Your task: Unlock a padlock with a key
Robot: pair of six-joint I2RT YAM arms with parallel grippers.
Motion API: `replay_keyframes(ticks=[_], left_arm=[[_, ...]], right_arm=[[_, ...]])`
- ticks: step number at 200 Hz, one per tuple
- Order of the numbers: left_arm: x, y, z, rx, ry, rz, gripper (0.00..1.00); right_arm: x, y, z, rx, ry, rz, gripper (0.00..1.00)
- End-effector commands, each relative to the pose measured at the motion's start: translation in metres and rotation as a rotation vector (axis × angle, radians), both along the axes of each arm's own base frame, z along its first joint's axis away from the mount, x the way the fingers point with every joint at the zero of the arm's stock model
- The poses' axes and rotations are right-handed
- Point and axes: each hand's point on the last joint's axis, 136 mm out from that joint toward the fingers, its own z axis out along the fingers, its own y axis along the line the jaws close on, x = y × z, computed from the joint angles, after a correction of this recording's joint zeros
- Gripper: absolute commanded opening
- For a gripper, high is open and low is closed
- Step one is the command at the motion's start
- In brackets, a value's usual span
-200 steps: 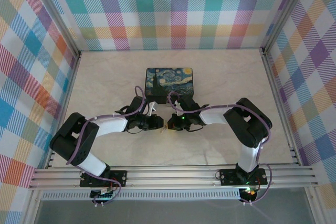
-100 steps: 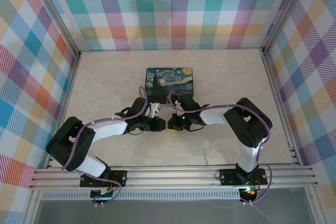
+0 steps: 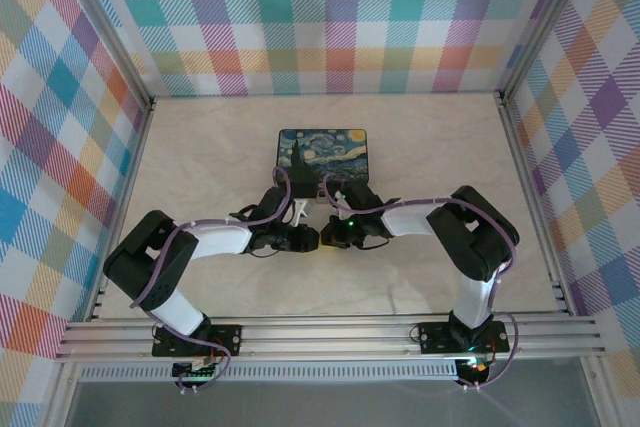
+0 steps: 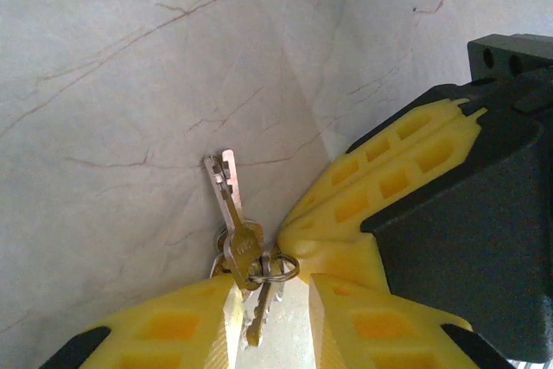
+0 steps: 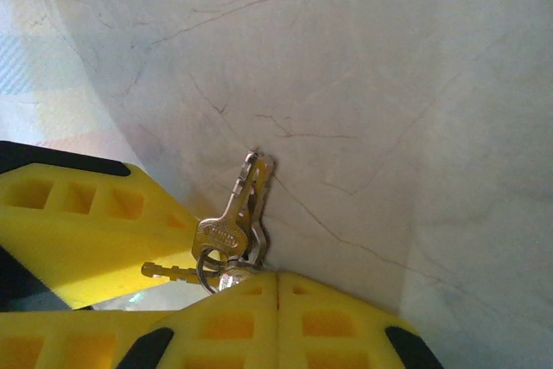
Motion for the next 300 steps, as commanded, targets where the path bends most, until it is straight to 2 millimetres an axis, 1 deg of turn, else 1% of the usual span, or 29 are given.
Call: replay_keyframes(ticks=[1, 38, 72, 98, 140, 169, 186, 203, 228, 240, 260, 270, 300], left_arm=[[0.003, -0.006, -0.002, 0.003, -0.020, -0.020, 0.28], [0.001, -0.005, -0.009, 0.008, -0.002, -0.021, 0.25], [0.001, -0.005, -0.011, 0.015, 0.000, -0.014, 0.09], [0.001, -0.004, -0.012, 0.022, 0.004, -0.016, 0.08], [0.002, -0.004, -0.003, 0.003, -0.006, -0.017, 0.06], [0.007, -0.006, 0.012, -0.046, -0.022, -0.010, 0.05], [0.010, -0.007, 0.022, -0.078, -0.021, -0.008, 0.04], [0.012, -0.010, 0.037, -0.131, -0.024, -0.012, 0.04], [0.017, -0.015, 0.065, -0.216, -0.043, -0.018, 0.03], [0.020, -0.017, 0.078, -0.253, -0.051, -0.022, 0.03], [0.023, -0.021, 0.099, -0.295, -0.065, -0.042, 0.03], [0.023, -0.022, 0.107, -0.313, -0.070, -0.056, 0.03], [0.027, -0.026, 0.129, -0.356, -0.088, -0.068, 0.02]], right_arm=[[-0.004, -0.002, -0.006, -0.009, 0.013, 0.016, 0.00], [-0.003, -0.003, -0.005, -0.009, 0.008, 0.012, 0.00], [-0.003, -0.004, -0.004, -0.011, 0.005, 0.007, 0.00], [0.000, -0.005, 0.003, 0.006, -0.003, -0.002, 0.00], [0.001, -0.015, 0.014, 0.013, -0.019, -0.016, 0.00], [0.002, -0.027, 0.029, 0.040, -0.052, -0.029, 0.05], [0.002, -0.029, 0.037, 0.075, -0.069, -0.014, 0.09], [0.003, -0.027, 0.048, 0.129, -0.073, 0.008, 0.12], [0.013, -0.025, 0.076, 0.293, -0.098, 0.007, 0.23], [0.021, -0.033, 0.089, 0.370, -0.112, -0.027, 0.26], [0.032, -0.049, 0.105, 0.437, -0.137, -0.070, 0.30], [0.033, -0.051, 0.115, 0.455, -0.160, -0.062, 0.32], [0.028, -0.047, 0.155, 0.550, -0.248, -0.004, 0.38]])
